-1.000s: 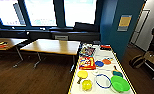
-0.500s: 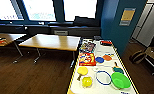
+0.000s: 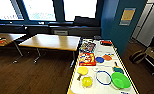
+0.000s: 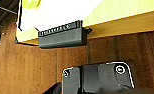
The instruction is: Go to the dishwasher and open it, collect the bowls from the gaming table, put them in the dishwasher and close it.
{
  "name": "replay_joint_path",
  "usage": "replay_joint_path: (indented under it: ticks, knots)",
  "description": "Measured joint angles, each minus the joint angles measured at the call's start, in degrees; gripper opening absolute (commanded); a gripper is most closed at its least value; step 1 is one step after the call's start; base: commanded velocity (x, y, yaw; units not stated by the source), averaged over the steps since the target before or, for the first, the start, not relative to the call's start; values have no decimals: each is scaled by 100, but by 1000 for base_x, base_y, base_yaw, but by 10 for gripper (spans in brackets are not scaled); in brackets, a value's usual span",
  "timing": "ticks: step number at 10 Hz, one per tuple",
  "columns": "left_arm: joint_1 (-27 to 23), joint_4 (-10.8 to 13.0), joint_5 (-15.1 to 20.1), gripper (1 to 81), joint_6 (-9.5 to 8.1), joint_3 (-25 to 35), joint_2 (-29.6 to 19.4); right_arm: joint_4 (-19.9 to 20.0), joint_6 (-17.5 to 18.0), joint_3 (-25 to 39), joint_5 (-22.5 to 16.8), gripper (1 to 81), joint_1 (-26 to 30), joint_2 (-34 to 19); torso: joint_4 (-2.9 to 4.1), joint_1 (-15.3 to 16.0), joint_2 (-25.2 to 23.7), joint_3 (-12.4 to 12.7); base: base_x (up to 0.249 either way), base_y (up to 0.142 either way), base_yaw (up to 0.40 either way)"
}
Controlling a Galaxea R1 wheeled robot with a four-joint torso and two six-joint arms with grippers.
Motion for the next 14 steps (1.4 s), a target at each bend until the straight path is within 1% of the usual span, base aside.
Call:
replay_joint_path:
  ticks: [1, 2, 3, 5, 7, 8, 9, 11, 12, 13, 14]
  knots:
    - [-9, 0, 12, 811, -13, 0, 50, 151, 2, 52, -156, 811, 271, -24, 0, 0, 0, -4, 0, 0, 0]
    - [-9, 0, 12, 811, -17, -2, 83, 350, 0, 68, -338, 811, 596, -173, 0, 0, 0, -50, 0, 0, 0]
    - [-11, 0, 15, 811, -20, -20, 83, 433, 0, 63, -414, 811, 723, -250, 0, 0, 0, -155, 0, 0, 0]
    - [-28, -11, 12, 811, -20, -39, 100, 853, 2, -39, -746, 811, 1182, -297, 0, 2, 4, -424, 0, 0, 0]
    - [-105, -22, 1, 811, -22, -50, 177, 1098, 5, -217, -944, 811, 1429, -319, 0, 4, 6, -505, 0, 0, 0]
    - [-135, -28, -10, 811, -26, -52, 194, 1196, 11, -293, -1081, 811, 1532, -366, 0, 4, 9, -496, 0, 0, 0]
    - [-168, -44, -10, 811, -138, -55, 218, 1286, 16, -319, -1154, 811, 1693, -405, 0, 6, 9, -496, 0, 0, 0]
    - [-266, -83, 0, 811, -486, -55, 304, 1487, 17, -460, -1369, 811, 1905, -407, 0, 6, 9, -496, 0, 0, 0]
    - [-332, -85, -5, 811, -569, -55, 301, 1548, 17, -584, -1493, 811, 1977, -424, 0, 6, 9, -496, 0, 0, 0]
    - [-350, -85, -18, 811, -569, -55, 301, 1579, 17, -697, -1614, 811, 2074, -424, -22, 6, 11, -496, 0, 0, 0]
    - [-329, -85, 4, 811, -569, -61, 304, 1601, 17, -758, -1743, 811, 2211, -422, -102, 6, 11, -498, 0, 0, 0]
